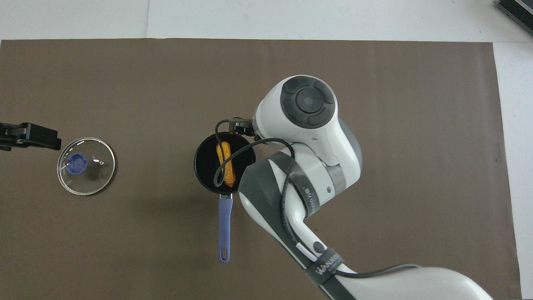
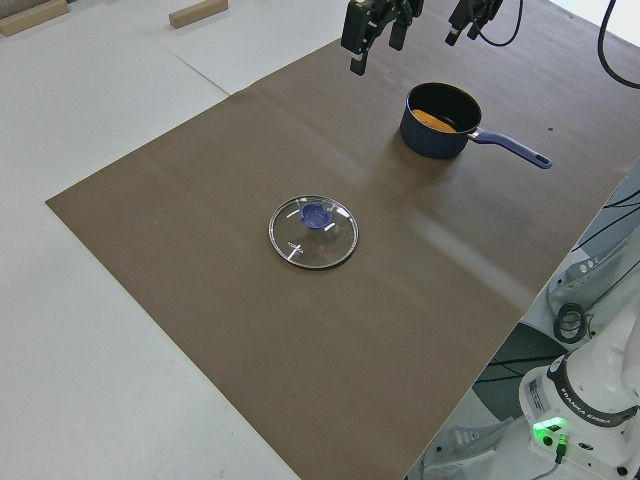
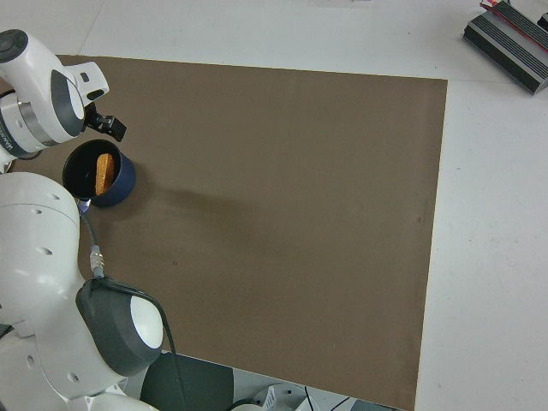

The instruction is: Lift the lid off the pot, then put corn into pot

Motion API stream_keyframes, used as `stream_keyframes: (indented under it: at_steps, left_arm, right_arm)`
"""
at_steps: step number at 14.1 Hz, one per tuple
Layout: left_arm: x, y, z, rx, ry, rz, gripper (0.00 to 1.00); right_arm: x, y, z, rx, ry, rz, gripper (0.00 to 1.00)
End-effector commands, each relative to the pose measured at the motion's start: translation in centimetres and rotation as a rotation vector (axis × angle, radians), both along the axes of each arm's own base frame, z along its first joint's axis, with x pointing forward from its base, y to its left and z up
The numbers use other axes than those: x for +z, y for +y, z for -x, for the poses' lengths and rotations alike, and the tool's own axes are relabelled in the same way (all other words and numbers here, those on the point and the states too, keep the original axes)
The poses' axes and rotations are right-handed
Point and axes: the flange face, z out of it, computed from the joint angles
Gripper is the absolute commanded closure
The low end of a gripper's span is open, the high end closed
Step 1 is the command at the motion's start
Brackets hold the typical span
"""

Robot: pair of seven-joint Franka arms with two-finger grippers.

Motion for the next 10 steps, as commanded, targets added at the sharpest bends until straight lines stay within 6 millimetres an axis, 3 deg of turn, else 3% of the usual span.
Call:
stream_keyframes:
  at_steps: [1,5,10]
  left_arm:
    - [0.4,0.0,0.1,-0.013,0.003,-0.007,0.0]
    - [0.5,0.1,0.1,-0.009,0.003,-0.007,0.0]
    - [0.4,0.2,0.0,-0.007,0.003,-0.006,0.0]
  right_arm:
    - [3.9,-5.7,-0.3,0.018,-0.022,0.053,0.0]
    - [9.2,-13.7,-0.4,-0.003,-0.041,0.116,0.0]
    - [14.1,-23.9,1.2,-0.009,0.011,0.134,0.0]
